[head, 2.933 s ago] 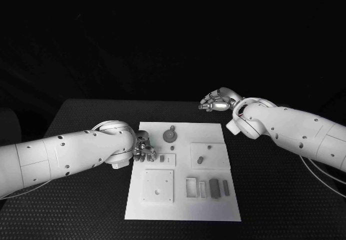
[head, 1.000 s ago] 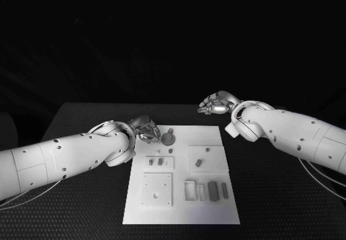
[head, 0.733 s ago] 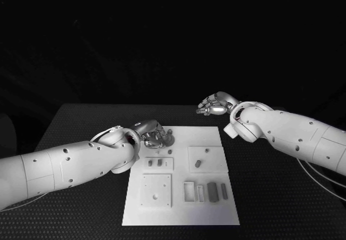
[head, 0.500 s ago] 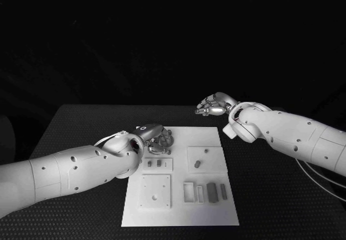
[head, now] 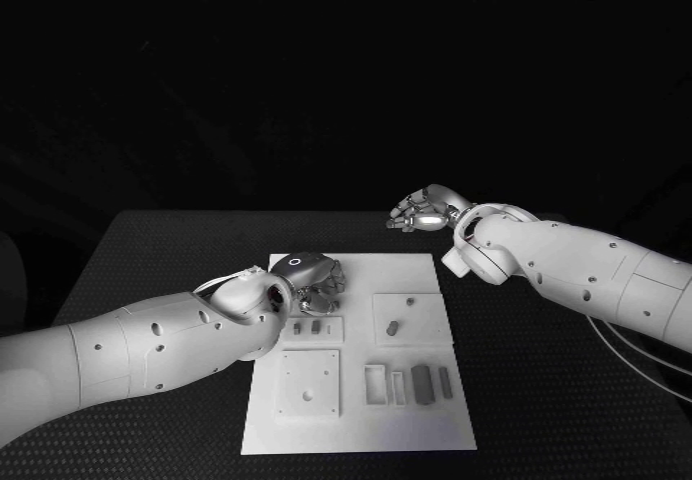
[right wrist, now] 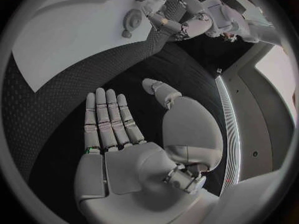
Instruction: Assemble the parts on the task board
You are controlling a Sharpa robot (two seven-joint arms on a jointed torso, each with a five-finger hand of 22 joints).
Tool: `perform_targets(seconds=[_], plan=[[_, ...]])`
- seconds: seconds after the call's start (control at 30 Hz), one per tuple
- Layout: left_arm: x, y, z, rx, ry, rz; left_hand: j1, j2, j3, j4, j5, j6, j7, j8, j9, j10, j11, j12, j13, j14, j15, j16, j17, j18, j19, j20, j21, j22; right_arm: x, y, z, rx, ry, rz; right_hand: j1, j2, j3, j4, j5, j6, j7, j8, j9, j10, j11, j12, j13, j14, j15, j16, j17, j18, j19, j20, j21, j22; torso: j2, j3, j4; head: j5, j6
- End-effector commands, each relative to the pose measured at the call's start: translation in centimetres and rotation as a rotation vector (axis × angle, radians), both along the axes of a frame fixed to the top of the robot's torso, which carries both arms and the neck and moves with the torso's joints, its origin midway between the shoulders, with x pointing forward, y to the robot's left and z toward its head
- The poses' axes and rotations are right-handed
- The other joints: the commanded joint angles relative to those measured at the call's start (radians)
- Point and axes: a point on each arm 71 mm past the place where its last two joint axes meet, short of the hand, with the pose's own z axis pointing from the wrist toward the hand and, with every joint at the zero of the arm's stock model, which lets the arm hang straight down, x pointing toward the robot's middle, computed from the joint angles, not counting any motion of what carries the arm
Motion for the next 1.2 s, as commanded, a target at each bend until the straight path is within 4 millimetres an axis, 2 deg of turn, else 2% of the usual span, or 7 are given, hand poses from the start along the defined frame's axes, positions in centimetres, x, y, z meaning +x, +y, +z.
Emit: perform_targets(seconds=[0.03,0.3,0.5,0.73,0.9,1.2], plan=[[-0.2,-0.4,-0.6,0.046,0.010,-0.026,-0.002,0.000,-0.003,0.000,-0.002,-0.006,-0.002,-0.005,-0.004,-0.008,0.003,-0.010,-0.004,0.003,0.003,0.006,0.002,0.003,0.006,-0.044,0.005,0.023,-0.1,0.3,0.0,0.002,0.005,0.018,-0.003,0.004,0.001,-0.004,-0.006,-0.007,0.032,0.004,-0.001,0.005,0.002,-0.007,0.000,-0.008,0.001,0.004,-0.002,-0.007,-0.003,0.002,-0.006,0.002,0.000,-0.0004,-0.0012,0.000,0.000],[0.0,0.0,-1.2,0.053,0.000,-0.008,0.005,0.017,0.003,0.002,0.011,0.016,0.004,0.004,-0.011,0.002,0.004,-0.021,-0.010,0.009,0.003,0.028,0.010,0.007,0.005,-0.042,0.014,0.023,-0.1,0.1,-0.1,0.001,0.006,0.017,-0.004,0.004,0.001,-0.004,-0.006,-0.007,0.032,0.004,-0.001,0.006,0.002,-0.007,0.000,-0.008,0.001,0.004,-0.002,-0.007,-0.003,0.002,-0.007,0.002,0.001,-0.0008,0.0000,-0.004,0.000],[-0.2,-0.5,-1.5,0.075,-0.005,-0.025,0.008,0.026,0.005,0.002,0.014,0.024,0.007,0.006,-0.019,0.012,0.002,-0.028,-0.015,0.022,0.000,0.061,0.023,0.007,0.003,-0.043,0.019,0.022,-0.1,0.2,0.0,0.002,0.006,0.019,-0.004,0.005,0.001,-0.004,-0.006,-0.006,0.032,0.004,-0.002,0.006,0.002,-0.007,0.000,-0.008,0.001,0.004,-0.003,-0.007,-0.002,0.002,-0.007,0.002,0.000,-0.0002,0.0015,-0.006,-0.002],[-0.1,-0.6,-1.8,0.086,0.002,-0.025,0.011,0.042,0.009,0.001,0.020,0.042,0.011,0.013,-0.025,0.032,-0.003,-0.030,-0.017,0.027,-0.005,0.094,0.035,0.005,0.001,-0.047,0.024,0.022,-0.2,0.3,0.0,0.002,0.008,0.023,-0.004,0.005,0.001,-0.004,-0.006,-0.006,0.032,0.005,-0.002,0.006,0.002,-0.007,0.000,-0.008,0.001,0.004,-0.003,-0.007,-0.002,0.002,-0.007,0.002,-0.001,0.0001,-0.0003,-0.005,-0.002],[-0.1,-0.6,-1.9,0.097,0.012,-0.024,0.007,0.060,0.011,0.007,0.022,0.049,0.011,0.016,-0.029,0.043,-0.005,-0.031,-0.017,0.027,-0.007,0.104,0.036,0.004,0.001,-0.048,0.027,0.021,-0.2,0.3,-0.1,0.001,0.010,0.024,-0.005,0.005,0.001,-0.004,-0.006,-0.006,0.032,0.005,-0.002,0.006,0.002,-0.007,0.000,-0.008,0.001,0.005,-0.004,-0.007,-0.002,0.002,-0.008,0.002,-0.001,0.0008,0.0004,-0.009,-0.005],[-0.3,-1.0,-2.2,0.112,0.032,-0.038,0.005,0.080,0.012,0.008,0.020,0.069,0.012,0.023,-0.034,0.069,-0.014,-0.028,-0.017,0.048,-0.015,0.128,0.041,0.004,0.008,-0.055,0.033,0.021,-0.2,0.3,0.0,0.002,0.009,0.025,-0.005,0.005,0.001,-0.004,-0.006,-0.006,0.032,0.005,-0.002,0.006,0.002,-0.008,0.000,-0.008,0.001,0.005,-0.004,-0.007,-0.002,0.002,-0.008,0.003,0.000,0.0000,-0.0003,-0.010,-0.006]])
